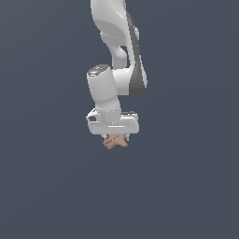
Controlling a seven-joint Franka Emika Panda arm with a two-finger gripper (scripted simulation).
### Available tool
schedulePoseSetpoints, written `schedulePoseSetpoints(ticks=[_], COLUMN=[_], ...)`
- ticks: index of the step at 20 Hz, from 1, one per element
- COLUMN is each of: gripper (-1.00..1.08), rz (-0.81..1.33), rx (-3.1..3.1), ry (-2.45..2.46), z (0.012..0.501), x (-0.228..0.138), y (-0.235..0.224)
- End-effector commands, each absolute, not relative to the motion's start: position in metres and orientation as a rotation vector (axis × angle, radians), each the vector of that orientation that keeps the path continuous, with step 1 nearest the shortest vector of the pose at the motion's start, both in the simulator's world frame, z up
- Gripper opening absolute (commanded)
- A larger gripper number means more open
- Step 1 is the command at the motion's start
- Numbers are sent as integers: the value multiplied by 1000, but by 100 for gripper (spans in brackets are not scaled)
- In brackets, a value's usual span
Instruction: Pick up the object and move it to a goal position.
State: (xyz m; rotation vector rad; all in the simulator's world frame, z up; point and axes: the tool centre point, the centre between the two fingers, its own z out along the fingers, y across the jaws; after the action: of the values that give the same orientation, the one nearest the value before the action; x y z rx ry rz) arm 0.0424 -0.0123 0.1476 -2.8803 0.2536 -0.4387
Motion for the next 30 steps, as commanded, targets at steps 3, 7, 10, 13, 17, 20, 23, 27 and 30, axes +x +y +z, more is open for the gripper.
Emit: schedulePoseSetpoints(ticks=[3, 7, 10, 13, 17, 20, 23, 27, 30], gripper=[-100, -100, -100, -100, -100, -100, -100, -100, -100], rz=[-493, -539, -573, -609, -658, -696, -737, -793, -831], rx=[-2846, -2813, -2786, -2757, -2714, -2677, -2635, -2574, -2528], ry=[188, 130, 87, 41, -22, -72, -127, -204, -258], z=[166, 183, 195, 209, 228, 244, 261, 285, 303], x=[52, 61, 68, 74, 84, 91, 99, 110, 118], y=[-27, -40, -50, -61, -76, -88, -101, -121, -135])
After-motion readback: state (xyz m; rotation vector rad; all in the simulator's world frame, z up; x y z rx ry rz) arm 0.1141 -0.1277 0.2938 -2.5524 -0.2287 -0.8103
